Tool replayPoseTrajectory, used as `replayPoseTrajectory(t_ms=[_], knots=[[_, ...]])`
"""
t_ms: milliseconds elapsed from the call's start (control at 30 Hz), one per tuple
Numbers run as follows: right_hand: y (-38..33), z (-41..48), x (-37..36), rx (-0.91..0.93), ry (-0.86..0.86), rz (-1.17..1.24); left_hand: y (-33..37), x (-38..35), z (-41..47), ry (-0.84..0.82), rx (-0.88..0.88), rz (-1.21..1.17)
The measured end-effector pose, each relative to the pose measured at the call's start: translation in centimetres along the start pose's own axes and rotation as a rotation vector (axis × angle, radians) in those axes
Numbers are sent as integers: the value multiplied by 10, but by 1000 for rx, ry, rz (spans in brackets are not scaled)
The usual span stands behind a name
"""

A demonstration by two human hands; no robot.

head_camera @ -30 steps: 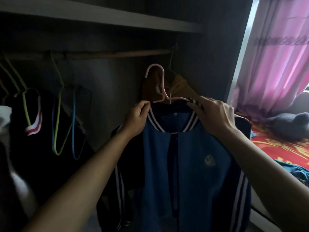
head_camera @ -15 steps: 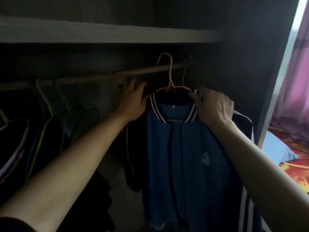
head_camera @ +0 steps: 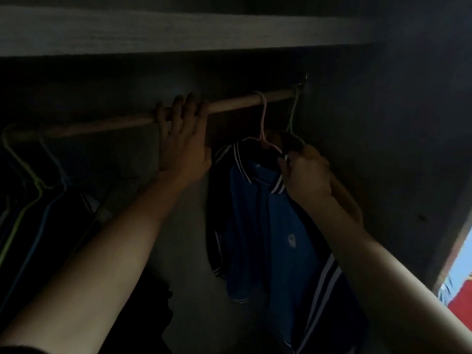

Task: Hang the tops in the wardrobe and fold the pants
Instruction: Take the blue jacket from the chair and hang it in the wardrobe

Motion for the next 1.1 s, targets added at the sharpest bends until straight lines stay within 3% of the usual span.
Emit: replayPoseTrajectory(t_ms=[233, 400, 533, 767, 867, 1000, 1100], knots=[[2, -32, -6, 19, 8, 78, 9, 25, -9, 3, 81, -217], [16, -115, 8, 71, 243, 113, 60, 37, -91, 24, 268, -534], [56, -206, 3, 46, 126, 171, 123, 39, -182, -113, 300, -794], [161, -369, -9, -284, -145, -39, 251, 68, -287, -384, 344, -1107], [215, -408, -1, -378, -218, -151, 306, 90, -300, -503, 267, -1199], [285, -432, 14, -492, -232, -200, 372, 129, -293, -505, -21, -1167], [337, -436, 24, -539, -231, -205, 428, 150, -278, -525, -98, -1165]])
Point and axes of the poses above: each hand's wrist, its own z-axis towards the middle knuckle, its own x-axis out of the back of the hand, y = z × x, the point moved 4 cm from there along z, towards the middle knuckle, and after that the axes turned 15 degrees about -x, right-handed, at the moved point
